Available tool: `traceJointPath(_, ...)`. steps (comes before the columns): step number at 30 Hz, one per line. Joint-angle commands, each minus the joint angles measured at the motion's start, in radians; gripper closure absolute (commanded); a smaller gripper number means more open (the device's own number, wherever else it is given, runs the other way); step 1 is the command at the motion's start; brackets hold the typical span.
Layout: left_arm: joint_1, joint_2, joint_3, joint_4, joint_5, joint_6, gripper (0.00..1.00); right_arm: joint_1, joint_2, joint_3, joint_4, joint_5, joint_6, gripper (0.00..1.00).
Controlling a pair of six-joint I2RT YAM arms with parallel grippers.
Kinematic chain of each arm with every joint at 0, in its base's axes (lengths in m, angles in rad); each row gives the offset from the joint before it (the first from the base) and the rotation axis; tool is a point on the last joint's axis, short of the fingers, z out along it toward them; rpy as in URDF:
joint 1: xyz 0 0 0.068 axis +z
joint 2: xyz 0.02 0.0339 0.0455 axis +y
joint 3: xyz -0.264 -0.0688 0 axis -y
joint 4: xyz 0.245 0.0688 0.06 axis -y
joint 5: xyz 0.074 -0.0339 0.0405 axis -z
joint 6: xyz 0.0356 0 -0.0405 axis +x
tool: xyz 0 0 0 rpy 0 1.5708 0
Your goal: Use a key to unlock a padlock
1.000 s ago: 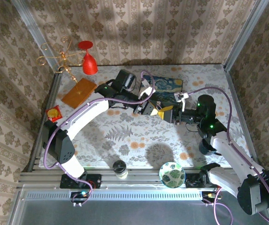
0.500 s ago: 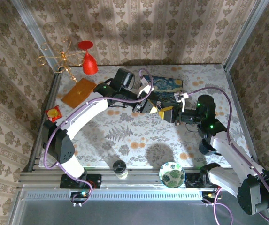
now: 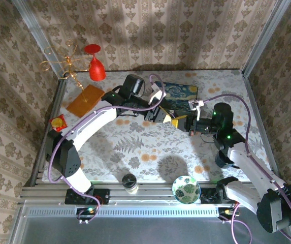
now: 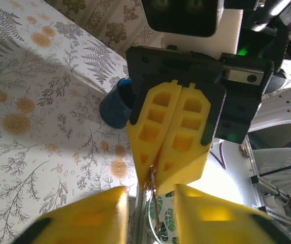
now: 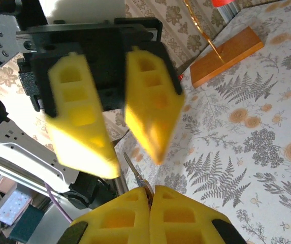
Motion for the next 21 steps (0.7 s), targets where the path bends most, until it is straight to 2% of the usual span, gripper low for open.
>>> traceJointPath(1, 0.024, -0.032, -0.043, 0.147, -0.006, -0.128, 0.42, 0.008, -0.011, -0.004, -0.002, 0.063, 0.007, 1.00)
traceJointPath(2, 0.030, -0.041, -0.061, 0.183, -0.026, -0.161, 0.37, 0.008, -0.013, -0.009, -0.005, 0.088, 0.011, 1.00)
traceJointPath(5, 0.053, -0.076, -0.136, 0.317, -0.148, -0.291, 0.34, 0.008, -0.022, -0.024, -0.036, 0.199, 0.034, 1.00)
traceJointPath(10, 0.053, -0.124, -0.274, 0.421, -0.550, -0.427, 0.27, 0.002, -0.036, -0.071, -0.060, 0.391, 0.135, 1.00)
traceJointPath(12, 0.040, -0.124, -0.345, 0.508, -0.649, -0.514, 0.26, -0.005, -0.049, -0.102, -0.038, 0.418, 0.181, 1.00)
traceJointPath(15, 0.000, -0.086, -0.399, 0.607, -0.766, -0.592, 0.25, -0.015, -0.071, -0.122, -0.077, 0.465, 0.240, 1.00)
traceJointPath(21, -0.106, 0.058, -0.366, 0.633, -0.924, -0.613, 0.29, -0.041, -0.166, -0.142, -0.253, 0.577, 0.300, 1.00)
